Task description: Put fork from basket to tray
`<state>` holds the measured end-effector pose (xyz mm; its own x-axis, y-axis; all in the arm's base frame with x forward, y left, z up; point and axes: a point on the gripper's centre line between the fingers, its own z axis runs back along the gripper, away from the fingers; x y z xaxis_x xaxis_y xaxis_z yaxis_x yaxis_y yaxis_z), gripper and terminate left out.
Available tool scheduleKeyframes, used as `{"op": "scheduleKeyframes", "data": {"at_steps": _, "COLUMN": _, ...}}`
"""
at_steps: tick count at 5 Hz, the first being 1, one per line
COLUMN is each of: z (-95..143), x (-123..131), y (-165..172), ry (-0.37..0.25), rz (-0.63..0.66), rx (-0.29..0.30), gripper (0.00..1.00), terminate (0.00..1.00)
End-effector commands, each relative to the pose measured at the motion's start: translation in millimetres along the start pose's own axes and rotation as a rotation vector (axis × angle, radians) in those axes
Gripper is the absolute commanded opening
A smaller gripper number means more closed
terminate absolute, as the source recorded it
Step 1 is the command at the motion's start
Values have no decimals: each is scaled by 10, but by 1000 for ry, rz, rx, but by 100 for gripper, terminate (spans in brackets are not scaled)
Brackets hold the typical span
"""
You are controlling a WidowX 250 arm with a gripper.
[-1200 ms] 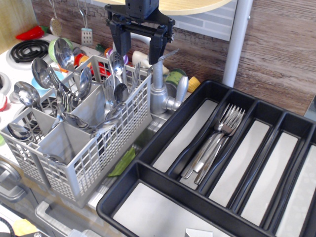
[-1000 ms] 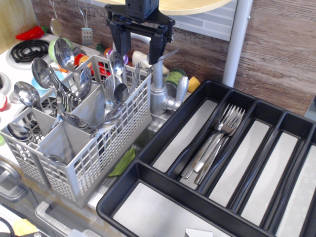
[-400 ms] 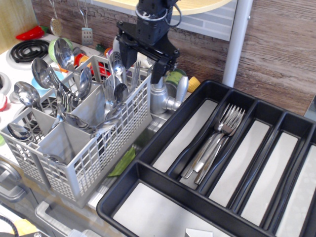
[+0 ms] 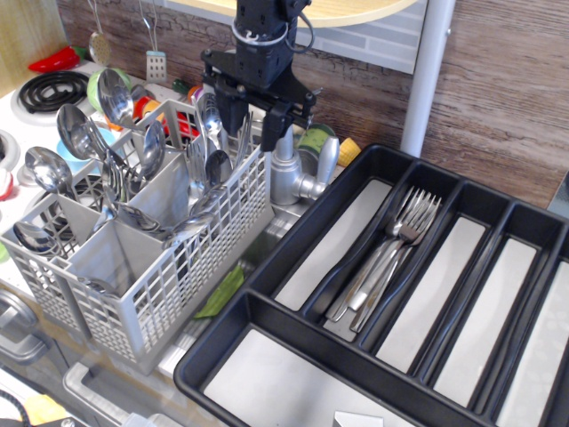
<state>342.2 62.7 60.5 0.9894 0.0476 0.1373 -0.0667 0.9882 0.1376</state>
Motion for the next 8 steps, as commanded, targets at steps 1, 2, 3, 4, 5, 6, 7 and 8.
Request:
{"op": "scheduleKeyframes", "data": {"at_steps": 1, "z": 89, "x": 110, "y": 64, "ry": 13, "rz": 56, "rx": -98, "gripper": 0, "terminate": 0}}
{"op": "scheduleKeyframes", "data": {"at_steps": 2, "z": 113, "x": 103, "y": 84, "ry": 31, "rz": 84, "rx": -135, "gripper": 0, "terminate": 0}}
{"op": "scheduleKeyframes", "data": {"at_steps": 3, "z": 228, "x": 142, "y": 108, "ry": 15, "rz": 73, "rx": -116, "gripper": 0, "terminate": 0}}
{"op": "scheduleKeyframes", "data": {"at_steps": 4, "z": 630, "x": 250, "y": 68, "ry": 18, "rz": 43, "rx": -97, "gripper": 0, "terminate": 0}}
{"op": "scheduleKeyframes", "data": {"at_steps": 5, "z": 1096, "x": 369, "y": 30, "ry": 50, "rz": 59, "rx": -95, "gripper": 0, "terminate": 0}}
{"op": "scheduleKeyframes", "data": {"at_steps": 6, "z": 1468, "x": 439, "y": -51, "ry": 76, "rz": 80, "rx": -121, "gripper": 0, "terminate": 0}}
{"op": "scheduleKeyframes", "data": {"at_steps": 7, "z": 1695, "x": 560, "y": -239, "ry": 144, "rz": 167, "rx": -208, "gripper": 0, "terminate": 0}}
{"op": "scheduleKeyframes", "data": {"at_steps": 8, "z": 1785, "x": 572, "y": -498, "ry": 130, "rz": 215, "rx": -204, "gripper": 0, "terminate": 0}}
